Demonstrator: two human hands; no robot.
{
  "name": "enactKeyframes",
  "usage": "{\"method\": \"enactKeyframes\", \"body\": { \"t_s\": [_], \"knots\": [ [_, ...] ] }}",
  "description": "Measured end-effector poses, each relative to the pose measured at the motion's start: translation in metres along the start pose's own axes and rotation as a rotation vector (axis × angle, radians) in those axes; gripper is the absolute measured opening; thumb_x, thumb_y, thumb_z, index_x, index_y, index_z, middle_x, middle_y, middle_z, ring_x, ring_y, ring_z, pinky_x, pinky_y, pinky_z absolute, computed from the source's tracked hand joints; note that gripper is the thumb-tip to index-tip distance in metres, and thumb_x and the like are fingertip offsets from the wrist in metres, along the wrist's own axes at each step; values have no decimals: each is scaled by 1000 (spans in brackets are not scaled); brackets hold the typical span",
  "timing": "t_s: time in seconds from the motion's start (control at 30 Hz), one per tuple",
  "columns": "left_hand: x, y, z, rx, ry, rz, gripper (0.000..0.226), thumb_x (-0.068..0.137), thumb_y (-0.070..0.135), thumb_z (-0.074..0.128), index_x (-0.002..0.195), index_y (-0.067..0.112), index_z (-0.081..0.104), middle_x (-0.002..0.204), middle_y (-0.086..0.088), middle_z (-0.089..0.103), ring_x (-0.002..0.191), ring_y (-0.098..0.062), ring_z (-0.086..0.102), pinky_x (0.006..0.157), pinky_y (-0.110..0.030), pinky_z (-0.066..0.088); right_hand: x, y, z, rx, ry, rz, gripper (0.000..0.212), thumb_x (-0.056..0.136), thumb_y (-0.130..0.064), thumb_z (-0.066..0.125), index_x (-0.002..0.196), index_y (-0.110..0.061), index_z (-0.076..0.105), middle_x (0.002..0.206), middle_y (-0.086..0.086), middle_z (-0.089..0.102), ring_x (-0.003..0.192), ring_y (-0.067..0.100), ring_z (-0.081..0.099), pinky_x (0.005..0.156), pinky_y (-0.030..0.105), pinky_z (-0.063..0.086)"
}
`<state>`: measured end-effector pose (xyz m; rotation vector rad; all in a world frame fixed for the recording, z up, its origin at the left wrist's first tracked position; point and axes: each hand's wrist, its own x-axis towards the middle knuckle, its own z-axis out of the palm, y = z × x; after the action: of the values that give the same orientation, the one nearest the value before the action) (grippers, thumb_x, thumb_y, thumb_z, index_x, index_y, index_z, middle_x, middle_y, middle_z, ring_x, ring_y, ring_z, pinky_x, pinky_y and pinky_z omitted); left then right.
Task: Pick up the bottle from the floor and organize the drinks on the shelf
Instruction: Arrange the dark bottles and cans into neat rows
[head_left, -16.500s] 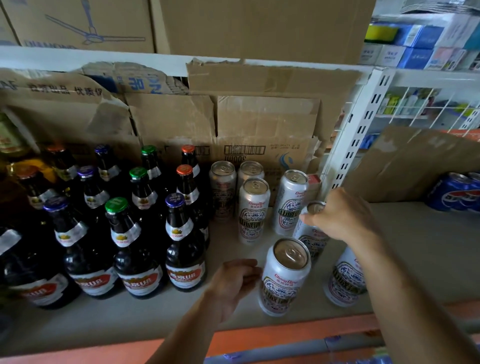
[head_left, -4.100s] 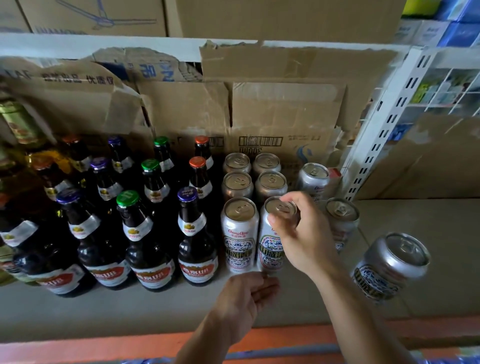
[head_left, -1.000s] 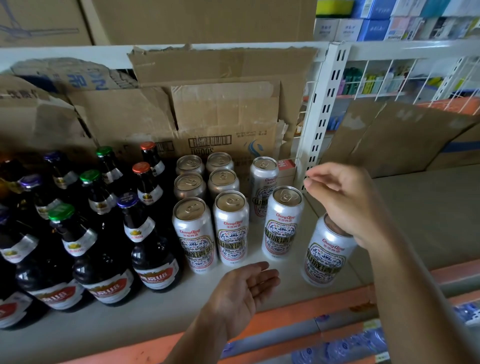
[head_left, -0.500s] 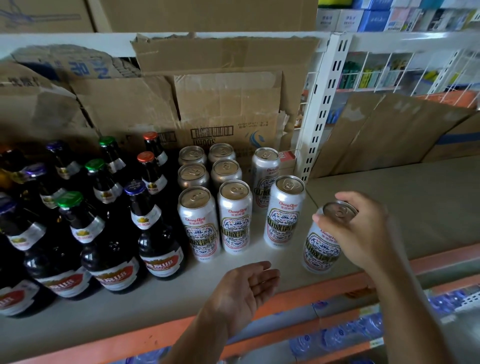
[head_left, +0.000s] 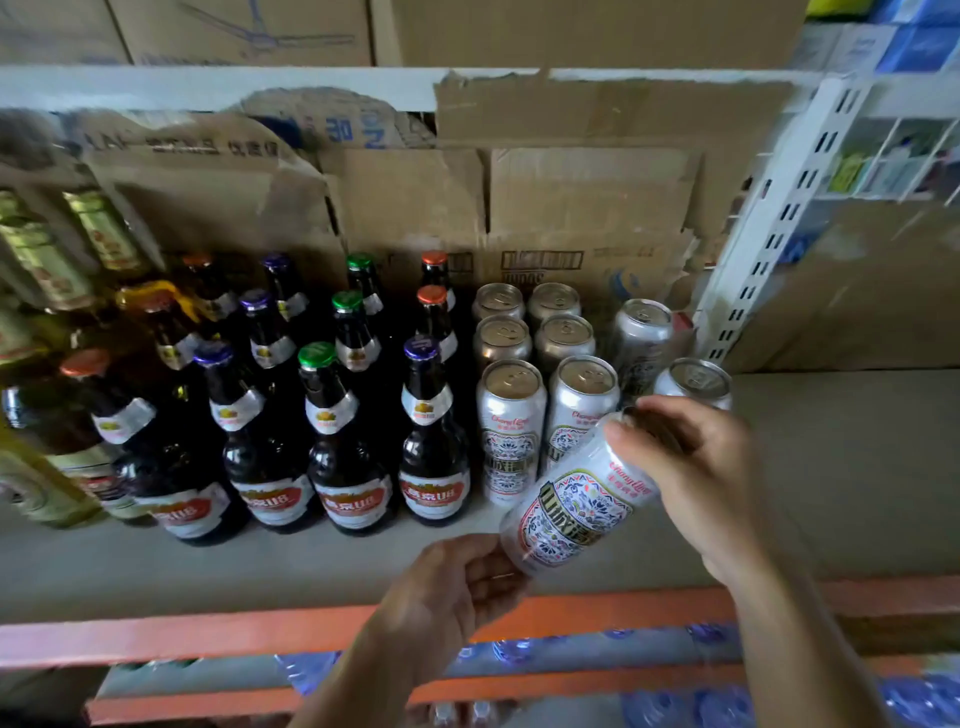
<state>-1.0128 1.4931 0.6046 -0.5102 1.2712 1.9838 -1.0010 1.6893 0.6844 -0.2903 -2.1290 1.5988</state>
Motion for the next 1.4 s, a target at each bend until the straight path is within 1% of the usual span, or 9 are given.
{"method": "enactKeyframes", "body": {
  "t_s": [0.17, 0.33, 0.5, 0.6, 0.7, 0.87, 0.97, 1.1, 1.4],
  "knots": [
    [-18, 9, -39, 11, 140, 67, 35, 85, 8, 52, 59, 3, 75, 74, -17, 73, 63, -20, 68, 61, -27, 57, -15, -13, 49, -130, -130, -113, 43, 58, -61, 68, 82, -26, 68, 70, -7, 69, 67, 7, 63, 65, 34, 52],
    [-37, 10, -59, -1, 251, 131, 20, 86, 4, 53, 83, -6, 70, 76, -19, 72, 64, -21, 66, 57, -24, 57, -28, -26, 84, -228, -234, -220, 45, 60, -60, 66, 89, -26, 68, 76, -17, 68, 72, -5, 60, 62, 9, 42],
    [-47, 10, -69, 7, 312, 203, 19, 87, 4, 53, 92, -7, 68, 78, -16, 70, 67, -21, 66, 59, -23, 55, -38, -34, 102, -284, -283, -277, 50, 60, -55, 68, 88, -13, 67, 66, -9, 66, 73, 0, 61, 66, 13, 44],
    [-48, 11, -73, -21, 354, 236, 18, 90, 4, 51, 94, -6, 66, 81, -18, 72, 70, -21, 70, 65, -25, 56, -43, -37, 111, -329, -315, -287, 62, 57, -67, 62, 103, -27, 69, 68, -31, 56, 75, -11, 57, 64, 4, 42],
    [-50, 8, -74, 20, 364, 245, 19, 90, 4, 50, 93, -4, 67, 86, -22, 73, 75, -23, 72, 69, -27, 57, -47, -36, 119, -336, -327, -306, 60, 55, -71, 61, 100, -32, 65, 72, -24, 63, 72, -2, 60, 62, 13, 45],
    [-48, -7, -66, 55, 295, 148, 31, 90, 5, 48, 69, 0, 70, 65, -17, 70, 56, -22, 69, 51, -24, 55, -49, -35, 121, -326, -381, -349, 67, 54, -78, 61, 102, -32, 61, 84, -18, 66, 78, -1, 59, 66, 17, 45],
    [-44, -18, -53, 101, 190, 70, 29, 91, 10, 49, 74, 1, 71, 70, -17, 71, 60, -23, 69, 51, -24, 54, -45, -31, 109, -242, -384, -346, 58, 63, -74, 62, 102, -31, 62, 80, -20, 66, 78, -5, 61, 67, 13, 46],
    [-35, -27, -29, 134, 84, 38, 26, 90, 12, 51, 81, 2, 73, 79, -15, 72, 70, -24, 70, 60, -26, 55, -31, -15, 83, -182, -287, -269, 49, 74, -60, 63, 105, -22, 67, 91, -15, 70, 89, -4, 65, 76, 28, 56],
    [-3, -22, 27, 148, -24, 34, 25, 92, 8, 43, 89, 3, 68, 71, -9, 72, 65, -19, 69, 65, -25, 51, -2, 9, 19, -146, -59, -165, 10, 81, -30, 70, 88, -34, 63, 87, -10, 70, 84, -2, 66, 61, 14, 50]
  ]
}}
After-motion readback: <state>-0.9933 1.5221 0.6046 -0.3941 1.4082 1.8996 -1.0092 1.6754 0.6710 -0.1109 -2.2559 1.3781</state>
